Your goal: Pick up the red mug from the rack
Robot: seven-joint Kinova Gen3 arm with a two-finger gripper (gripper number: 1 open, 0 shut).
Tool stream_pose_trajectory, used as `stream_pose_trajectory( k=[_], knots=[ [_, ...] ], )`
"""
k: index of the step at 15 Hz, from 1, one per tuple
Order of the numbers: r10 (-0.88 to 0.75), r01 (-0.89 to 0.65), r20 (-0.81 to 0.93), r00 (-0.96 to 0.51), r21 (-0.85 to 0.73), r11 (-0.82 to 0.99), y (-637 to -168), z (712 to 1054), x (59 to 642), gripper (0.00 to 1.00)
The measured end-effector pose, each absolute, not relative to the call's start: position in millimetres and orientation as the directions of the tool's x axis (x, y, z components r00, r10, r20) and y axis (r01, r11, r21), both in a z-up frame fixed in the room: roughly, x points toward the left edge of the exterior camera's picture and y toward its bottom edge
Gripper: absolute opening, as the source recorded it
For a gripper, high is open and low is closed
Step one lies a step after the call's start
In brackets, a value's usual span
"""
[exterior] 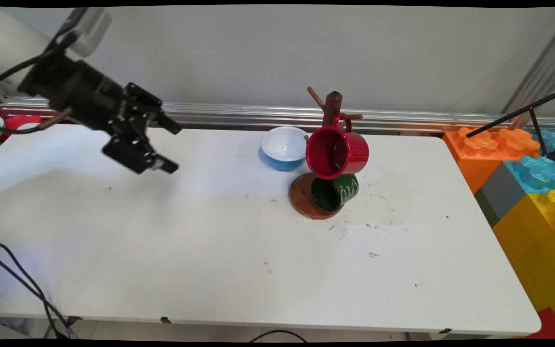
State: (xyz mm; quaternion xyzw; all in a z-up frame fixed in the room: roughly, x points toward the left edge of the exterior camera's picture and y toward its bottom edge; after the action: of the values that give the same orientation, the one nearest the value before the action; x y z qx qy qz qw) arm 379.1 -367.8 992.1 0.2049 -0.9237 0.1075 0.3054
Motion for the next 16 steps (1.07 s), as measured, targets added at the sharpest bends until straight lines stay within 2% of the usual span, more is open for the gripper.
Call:
stream_pose_trajectory(
  k=[8,16],
  knots=[
    [-0.455,-0.587,0.659,-0.599,0.025,0.809,-393,1009,267,1.0],
    [-0.545,-0.683,0.678,-0.494,0.086,0.726,-413,990,182,1.0]
  ],
)
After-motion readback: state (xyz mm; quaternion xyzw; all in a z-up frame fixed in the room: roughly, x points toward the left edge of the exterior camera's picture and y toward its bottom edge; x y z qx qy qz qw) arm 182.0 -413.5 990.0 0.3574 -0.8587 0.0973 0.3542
